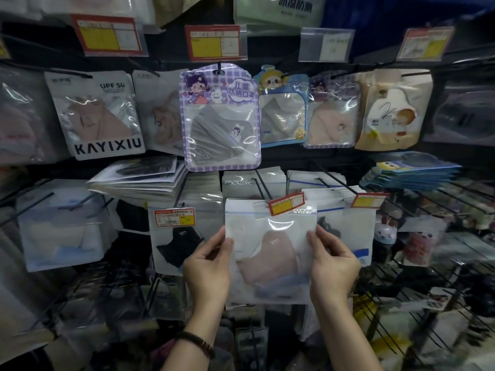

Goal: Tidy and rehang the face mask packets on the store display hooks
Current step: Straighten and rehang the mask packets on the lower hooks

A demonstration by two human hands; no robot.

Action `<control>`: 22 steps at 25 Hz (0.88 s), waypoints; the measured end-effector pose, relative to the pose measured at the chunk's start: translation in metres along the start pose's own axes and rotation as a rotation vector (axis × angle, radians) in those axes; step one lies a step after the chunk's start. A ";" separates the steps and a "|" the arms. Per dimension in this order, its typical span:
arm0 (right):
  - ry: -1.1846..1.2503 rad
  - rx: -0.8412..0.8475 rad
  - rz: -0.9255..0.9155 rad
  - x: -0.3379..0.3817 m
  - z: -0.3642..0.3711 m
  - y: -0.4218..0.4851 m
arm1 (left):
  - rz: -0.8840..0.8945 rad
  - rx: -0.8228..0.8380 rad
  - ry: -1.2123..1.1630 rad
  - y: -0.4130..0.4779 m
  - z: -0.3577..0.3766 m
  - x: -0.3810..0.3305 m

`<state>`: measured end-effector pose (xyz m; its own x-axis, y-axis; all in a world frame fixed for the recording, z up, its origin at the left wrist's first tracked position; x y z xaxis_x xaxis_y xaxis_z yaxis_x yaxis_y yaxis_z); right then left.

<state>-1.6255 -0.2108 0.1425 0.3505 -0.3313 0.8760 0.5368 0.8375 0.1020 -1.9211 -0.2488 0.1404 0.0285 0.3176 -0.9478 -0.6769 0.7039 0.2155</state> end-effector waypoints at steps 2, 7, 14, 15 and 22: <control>-0.008 0.004 -0.027 0.006 0.003 0.006 | 0.019 0.007 0.009 0.002 0.006 -0.003; -0.100 0.011 -0.054 0.004 0.006 0.013 | 0.002 -0.035 0.088 -0.002 0.003 0.009; -0.193 0.006 -0.107 0.003 0.010 0.012 | 0.023 -0.034 0.114 0.003 0.005 0.008; -0.205 0.004 -0.118 0.004 0.010 0.012 | 0.034 -0.029 0.115 0.003 0.005 0.008; -0.314 -0.029 -0.099 -0.003 0.009 0.015 | 0.049 -0.012 0.142 0.005 0.003 0.012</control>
<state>-1.6256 -0.1932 0.1454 0.0442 -0.2569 0.9654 0.5797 0.7936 0.1847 -1.9216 -0.2400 0.1312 -0.1083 0.2577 -0.9601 -0.6834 0.6821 0.2602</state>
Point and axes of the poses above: each hand's wrist, its own y-axis towards the middle knuckle, its own z-axis out of the palm, x = y × z, the point moved 9 cm from there along y, towards the middle knuckle, and after that the axes turned 3 degrees about -x, right-handed, at the moved point
